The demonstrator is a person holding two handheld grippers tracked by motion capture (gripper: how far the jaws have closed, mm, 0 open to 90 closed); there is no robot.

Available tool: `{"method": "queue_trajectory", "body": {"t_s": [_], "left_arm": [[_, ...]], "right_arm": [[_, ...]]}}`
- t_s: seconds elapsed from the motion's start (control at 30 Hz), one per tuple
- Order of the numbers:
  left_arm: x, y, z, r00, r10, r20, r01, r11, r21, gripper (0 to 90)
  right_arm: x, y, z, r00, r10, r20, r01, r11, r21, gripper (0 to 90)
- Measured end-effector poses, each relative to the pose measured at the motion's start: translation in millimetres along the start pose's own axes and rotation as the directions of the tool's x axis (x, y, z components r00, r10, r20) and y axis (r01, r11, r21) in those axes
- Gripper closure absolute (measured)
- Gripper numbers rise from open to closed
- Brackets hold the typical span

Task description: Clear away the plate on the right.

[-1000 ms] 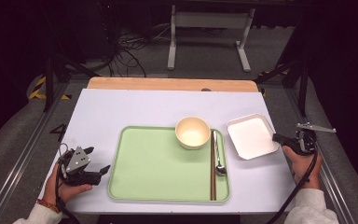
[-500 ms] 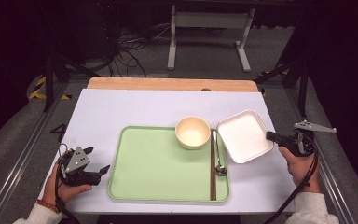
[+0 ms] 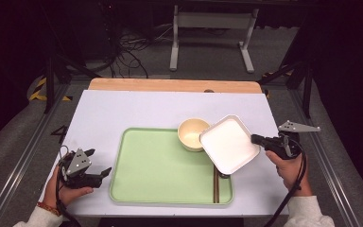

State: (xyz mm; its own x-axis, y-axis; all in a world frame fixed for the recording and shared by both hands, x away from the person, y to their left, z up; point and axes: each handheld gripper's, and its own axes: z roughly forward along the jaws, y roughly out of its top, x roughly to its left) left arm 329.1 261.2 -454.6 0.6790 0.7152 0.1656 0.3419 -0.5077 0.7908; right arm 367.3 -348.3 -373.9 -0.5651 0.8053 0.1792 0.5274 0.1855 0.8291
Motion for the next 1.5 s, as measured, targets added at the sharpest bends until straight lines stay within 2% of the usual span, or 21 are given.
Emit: {"method": "queue_trajectory", "body": {"t_s": [0.43, 0.6, 0.73, 0.77, 0.8, 0.9, 1.0, 1.17, 1.27, 1.33, 1.4, 1.5], "left_arm": [[-0.1, 2.8, -1.0, 0.9997, -0.023, 0.011, 0.023, 0.9997, -0.013, 14.1], [-2.2, 9.7, -1.1, 0.9987, -0.036, 0.036, 0.038, 0.9989, -0.03, 14.7], [-4.1, 18.3, 0.4, 0.9956, -0.049, 0.08, 0.053, 0.9976, -0.046, 15.5], [-5.1, 24.7, 1.3, 0.9934, -0.056, 0.1, 0.062, 0.9966, -0.055, 16.2], [-5.1, 24.7, 1.3, 0.9934, -0.056, 0.1, 0.062, 0.9966, -0.055, 17.2], [-9.4, 35.7, 2.7, 0.9861, -0.071, 0.15, 0.082, 0.9941, -0.07, 20.3], [-19.6, 48.3, 4.3, 0.9802, -0.044, 0.193, 0.06, 0.9952, -0.078, 23.7], [-36.2, 64.9, 10.7, 0.9726, 0.006, 0.233, 0.012, 0.997, -0.077, 25.3], [-45.0, 75.4, 15.7, 0.9649, 0.03, 0.261, -0.008, 0.9964, -0.085, 25.4], [-48.6, 80.2, 18.7, 0.9653, 0.049, 0.257, -0.027, 0.9959, -0.087, 25.4], [-50.7, 82.8, 21.3, 0.9632, 0.056, 0.263, -0.034, 0.9955, -0.089, 25.3], [-53.6, 84.1, 24.5, 0.9649, 0.079, 0.25, -0.059, 0.9946, -0.085, 24.9]], "right_arm": [[25.1, 5.5, 15.8, 0.9964, -0.063, -0.058, 0.064, 0.998, 0.019, 89.5], [34.5, 8.1, 21.9, 0.9923, -0.089, -0.086, 0.092, 0.995, 0.025, 89.5], [43.0, 10.3, 29.6, 0.9877, -0.12, -0.1, 0.124, 0.992, 0.031, 89.5], [48.0, 11.6, 34.1, 0.9838, -0.141, -0.11, 0.146, 0.989, 0.038, 89.5], [48.0, 11.6, 34.1, 0.9838, -0.141, -0.11, 0.146, 0.989, 0.038, 89.5], [56.1, 13.8, 41.5, 0.9769, -0.178, -0.118, 0.185, 0.982, 0.047, 89.5], [63.2, 15.4, 47.0, 0.9691, -0.206, -0.136, 0.214, 0.975, 0.051, 89.4], [73.4, 17.6, 54.5, 0.9583, -0.24, -0.155, 0.252, 0.966, 0.061, 89.4], [79.7, 18.7, 59.5, 0.9503, -0.26, -0.172, 0.274, 0.96, 0.064, 89.5], [84.7, 19.3, 63.9, 0.9443, -0.273, -0.184, 0.29, 0.955, 0.071, 89.4], [88.3, 19.6, 67.5, 0.9396, -0.283, -0.193, 0.301, 0.951, 0.071, 89.4], [93.8, 19.4, 74.0, 0.9313, -0.296, -0.213, 0.319, 0.944, 0.082, 89.4]]}}
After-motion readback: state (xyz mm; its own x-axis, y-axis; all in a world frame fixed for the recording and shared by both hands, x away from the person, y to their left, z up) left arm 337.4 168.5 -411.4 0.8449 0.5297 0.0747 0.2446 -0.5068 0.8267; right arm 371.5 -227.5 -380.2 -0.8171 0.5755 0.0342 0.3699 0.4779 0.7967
